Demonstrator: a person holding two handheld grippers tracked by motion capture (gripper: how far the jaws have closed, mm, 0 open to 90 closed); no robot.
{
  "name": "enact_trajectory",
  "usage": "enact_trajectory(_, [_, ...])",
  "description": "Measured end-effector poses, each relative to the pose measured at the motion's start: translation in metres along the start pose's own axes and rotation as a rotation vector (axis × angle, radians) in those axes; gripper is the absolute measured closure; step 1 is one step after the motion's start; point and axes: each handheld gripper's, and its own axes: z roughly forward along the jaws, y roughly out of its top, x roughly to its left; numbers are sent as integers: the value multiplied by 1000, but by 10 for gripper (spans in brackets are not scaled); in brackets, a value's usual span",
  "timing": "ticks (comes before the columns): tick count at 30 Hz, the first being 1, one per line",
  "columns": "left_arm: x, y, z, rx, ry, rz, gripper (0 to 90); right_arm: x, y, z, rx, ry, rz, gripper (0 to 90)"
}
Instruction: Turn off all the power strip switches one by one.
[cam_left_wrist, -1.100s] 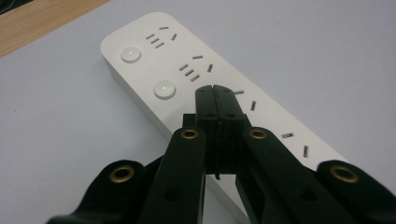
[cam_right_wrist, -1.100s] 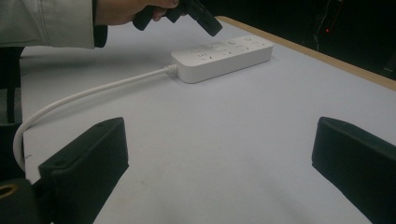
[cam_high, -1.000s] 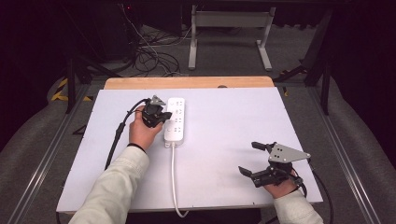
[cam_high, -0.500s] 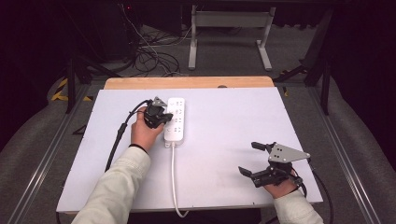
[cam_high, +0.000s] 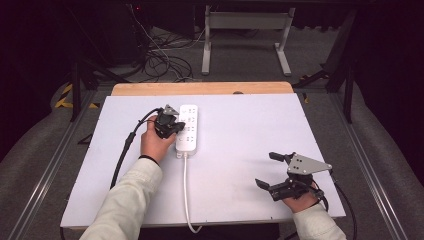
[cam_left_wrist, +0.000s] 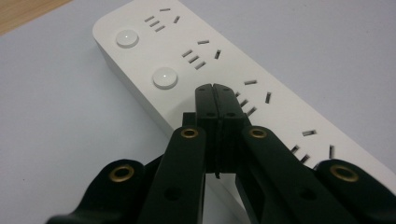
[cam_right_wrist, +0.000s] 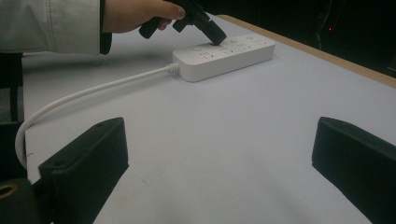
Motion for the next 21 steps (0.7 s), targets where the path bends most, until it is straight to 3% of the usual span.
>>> enact_trajectory(3, [-1,0,1,-5,-16,-5,900,0,0,0,-1,1,1,41])
enact_trajectory(8, [-6,2,2,5,16,17,900,1,0,0,-2,4,2,41])
enact_trajectory(17, [-6,-1,1,-7,9,-11,900,1,0,-1,-2,5,0,41])
enact_trajectory(21, [-7,-2,0,-10,16,-3,900,1,-1,-1,0,5,1,41])
